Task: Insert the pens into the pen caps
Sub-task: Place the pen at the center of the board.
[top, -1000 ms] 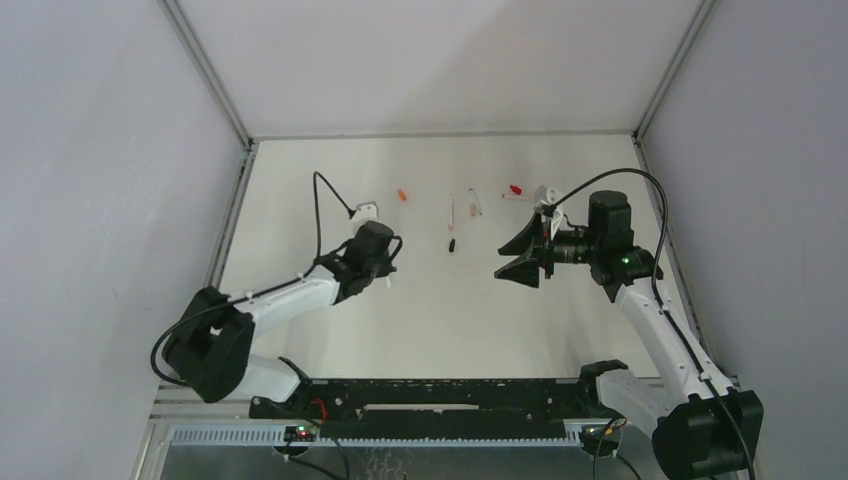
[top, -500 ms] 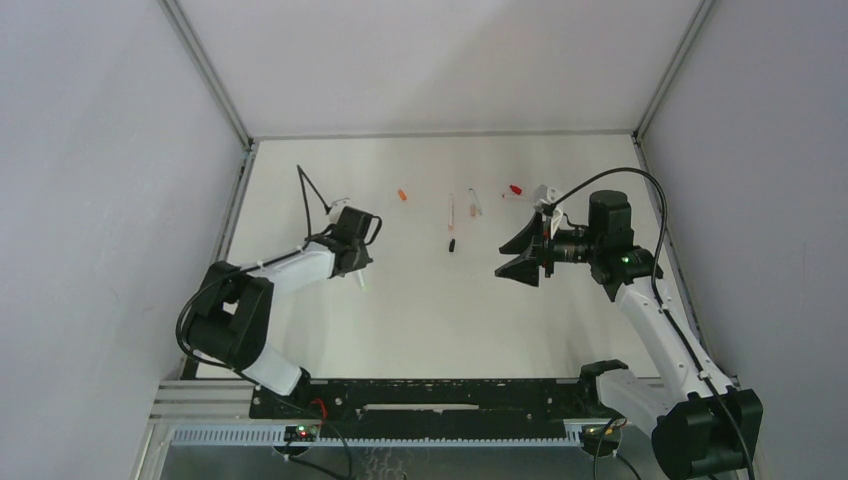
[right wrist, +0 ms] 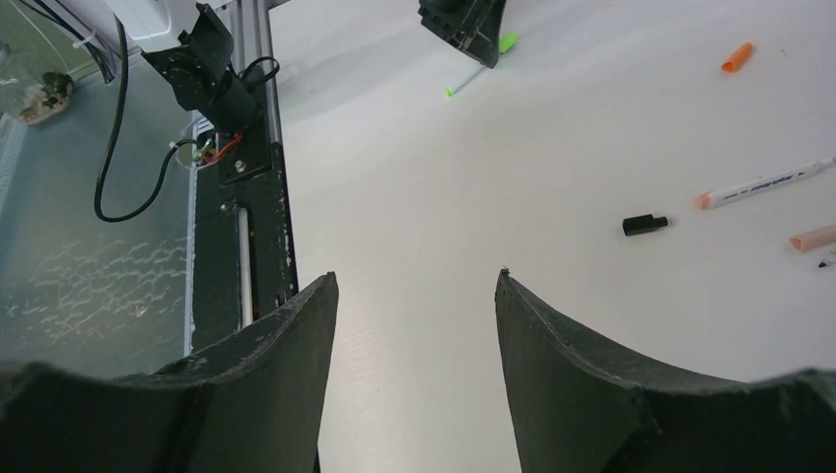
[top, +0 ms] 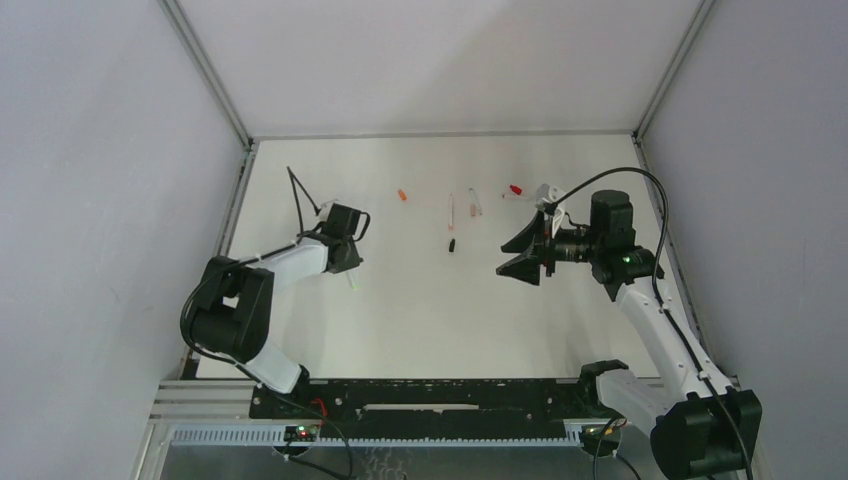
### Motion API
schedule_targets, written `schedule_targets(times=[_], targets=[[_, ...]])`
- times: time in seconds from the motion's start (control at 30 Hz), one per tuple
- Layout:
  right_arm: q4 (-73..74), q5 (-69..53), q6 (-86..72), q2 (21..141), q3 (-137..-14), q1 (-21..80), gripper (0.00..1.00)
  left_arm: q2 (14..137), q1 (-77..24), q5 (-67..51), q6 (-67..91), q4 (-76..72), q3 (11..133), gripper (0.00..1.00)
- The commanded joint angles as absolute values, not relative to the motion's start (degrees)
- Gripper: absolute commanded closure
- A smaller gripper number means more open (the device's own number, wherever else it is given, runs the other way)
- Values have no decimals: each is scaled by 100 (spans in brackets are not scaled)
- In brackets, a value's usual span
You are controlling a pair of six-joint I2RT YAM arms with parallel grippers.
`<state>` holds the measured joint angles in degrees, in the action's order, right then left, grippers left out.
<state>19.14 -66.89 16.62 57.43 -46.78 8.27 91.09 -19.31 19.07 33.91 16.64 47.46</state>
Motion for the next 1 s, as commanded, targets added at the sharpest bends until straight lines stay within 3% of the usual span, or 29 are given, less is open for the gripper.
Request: schedule_targets(times=[0.0, 0.27, 0.47, 0.7, 0.97], targets=[[1899, -6734, 1741, 5608, -4869, 737, 33, 8833, -1882, 1884, 3278, 1831, 4933, 71], [1916, -6800, 1704, 5452, -4869, 524, 34, 8047, -1881, 1715, 3354, 2032, 4774, 62], [1938, -6838, 1718, 5302, -4869, 252, 33, 6955, -1889, 795, 3405, 1948, 4497, 53], [1988, -6928, 1774, 5085, -4866, -189, 33, 5337, -1890, -1414, 3824, 164, 3341, 36], [2058, -6979, 1916, 5080, -4863, -484, 34, 4318, -1898, -2082, 4037, -813, 2972, 32]])
